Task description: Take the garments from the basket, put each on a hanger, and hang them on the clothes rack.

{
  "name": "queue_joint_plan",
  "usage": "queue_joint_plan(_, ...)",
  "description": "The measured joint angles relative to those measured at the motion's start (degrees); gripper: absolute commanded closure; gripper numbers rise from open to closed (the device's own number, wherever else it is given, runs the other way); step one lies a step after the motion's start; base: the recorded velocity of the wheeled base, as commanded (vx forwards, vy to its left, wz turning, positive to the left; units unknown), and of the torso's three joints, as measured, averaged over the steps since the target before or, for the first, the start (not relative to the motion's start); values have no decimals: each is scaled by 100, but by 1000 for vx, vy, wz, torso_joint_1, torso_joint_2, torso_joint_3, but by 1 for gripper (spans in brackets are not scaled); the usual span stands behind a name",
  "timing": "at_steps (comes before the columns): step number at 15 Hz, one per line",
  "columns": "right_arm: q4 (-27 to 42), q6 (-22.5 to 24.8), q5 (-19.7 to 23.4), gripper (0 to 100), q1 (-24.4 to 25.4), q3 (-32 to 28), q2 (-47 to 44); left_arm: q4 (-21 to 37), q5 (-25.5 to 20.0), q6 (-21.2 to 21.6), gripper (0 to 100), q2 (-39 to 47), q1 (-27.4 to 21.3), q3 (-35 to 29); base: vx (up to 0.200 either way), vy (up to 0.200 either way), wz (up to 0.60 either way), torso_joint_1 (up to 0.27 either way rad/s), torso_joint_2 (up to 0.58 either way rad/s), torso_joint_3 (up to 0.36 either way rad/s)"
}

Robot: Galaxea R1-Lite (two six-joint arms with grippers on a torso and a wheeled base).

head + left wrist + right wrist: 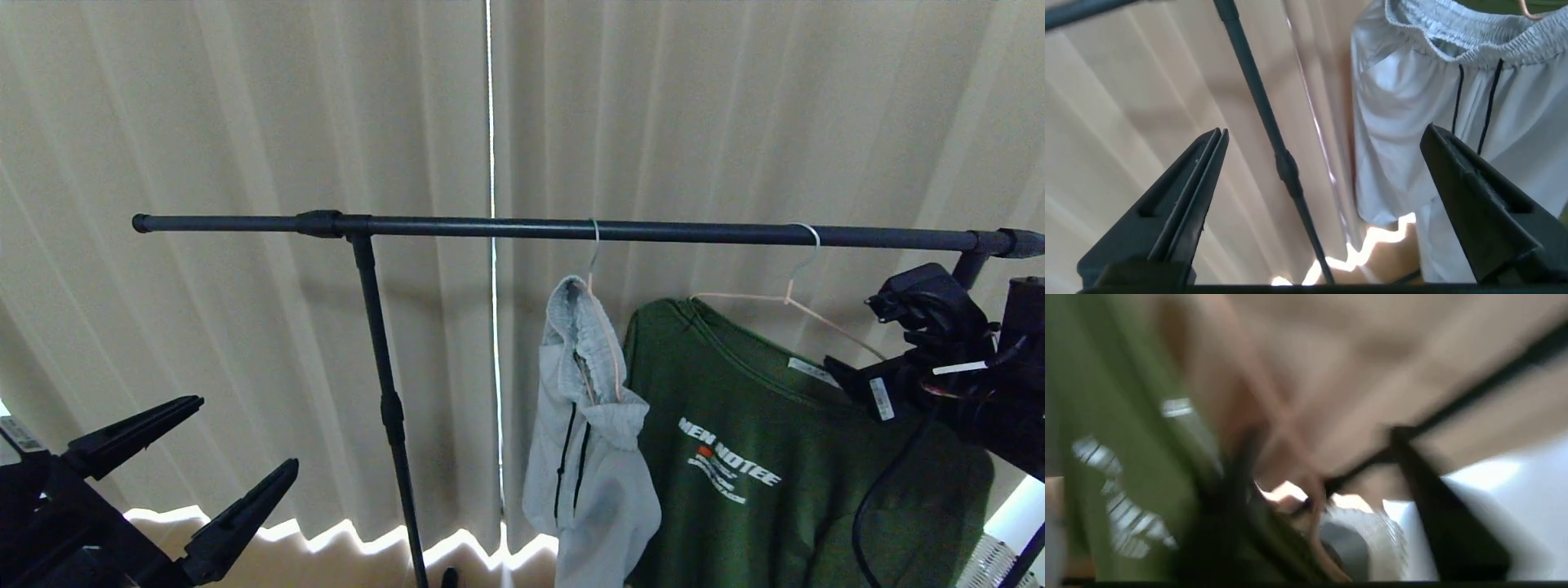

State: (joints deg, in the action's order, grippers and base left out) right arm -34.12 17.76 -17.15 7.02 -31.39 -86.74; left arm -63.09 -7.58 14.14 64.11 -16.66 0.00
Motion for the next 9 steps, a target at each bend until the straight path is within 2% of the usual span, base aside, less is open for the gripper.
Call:
queue_joint_plan(4,-1092,-169,422,0,276,601,113,115,52,143,0,-308,0,0,0,0,0,0,0,0)
queue_joint_plan(7,-2456,-474,809,0,352,1241,168,739,193,85,0,-891,306,0,0,0,0,0,0,0)
queue_joint_plan(9,-3327,-583,875,0,501,1692,239,1332,212,77,0,-1408,644,0,0,0,0,0,0,0)
